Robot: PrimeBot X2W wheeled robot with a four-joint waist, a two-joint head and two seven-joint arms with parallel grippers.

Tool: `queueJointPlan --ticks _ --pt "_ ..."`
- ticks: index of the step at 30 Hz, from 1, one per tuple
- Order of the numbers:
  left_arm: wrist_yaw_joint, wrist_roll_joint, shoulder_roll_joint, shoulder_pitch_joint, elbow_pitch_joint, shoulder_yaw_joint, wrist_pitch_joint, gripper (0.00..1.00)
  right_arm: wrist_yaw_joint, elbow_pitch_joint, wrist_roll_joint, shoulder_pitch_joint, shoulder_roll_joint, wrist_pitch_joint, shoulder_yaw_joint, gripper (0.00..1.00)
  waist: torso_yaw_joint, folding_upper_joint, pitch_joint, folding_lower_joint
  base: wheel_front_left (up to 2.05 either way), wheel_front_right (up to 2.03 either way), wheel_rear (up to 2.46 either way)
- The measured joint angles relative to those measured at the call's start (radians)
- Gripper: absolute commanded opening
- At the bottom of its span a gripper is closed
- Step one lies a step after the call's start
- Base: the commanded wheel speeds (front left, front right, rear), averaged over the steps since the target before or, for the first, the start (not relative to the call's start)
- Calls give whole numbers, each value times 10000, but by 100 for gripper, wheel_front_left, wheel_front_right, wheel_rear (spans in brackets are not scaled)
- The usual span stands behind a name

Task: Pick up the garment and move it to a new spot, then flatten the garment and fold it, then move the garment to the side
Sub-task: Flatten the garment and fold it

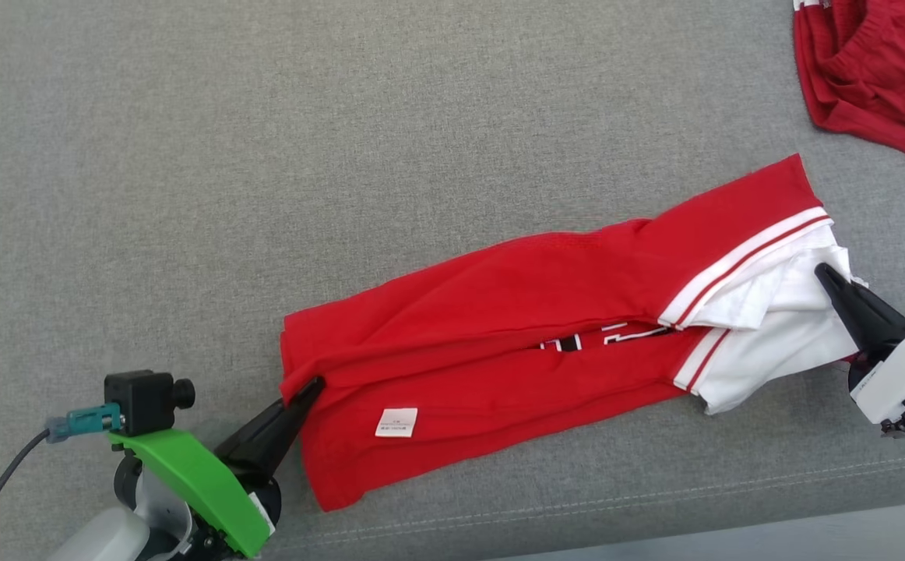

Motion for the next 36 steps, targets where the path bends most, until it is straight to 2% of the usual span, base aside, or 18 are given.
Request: queueJointPlan --ticks 13,20,36 --pt "0 -15 188 172 25 -31 -71 0 -77 -671 2 399 -255 38 -35 0 -118 0 -75 0 0 0 0" --pt "0 -13 196 174 -128 -121 -54 0 -92 -1018 -391 323 -360 391 259 0 -85 0 97 0 0 0 0" --pt "0 31 82 -647 -188 -376 401 0 -163 -428 -410 -1567 -190 1281 -132 0 111 0 831 1 0 0 0"
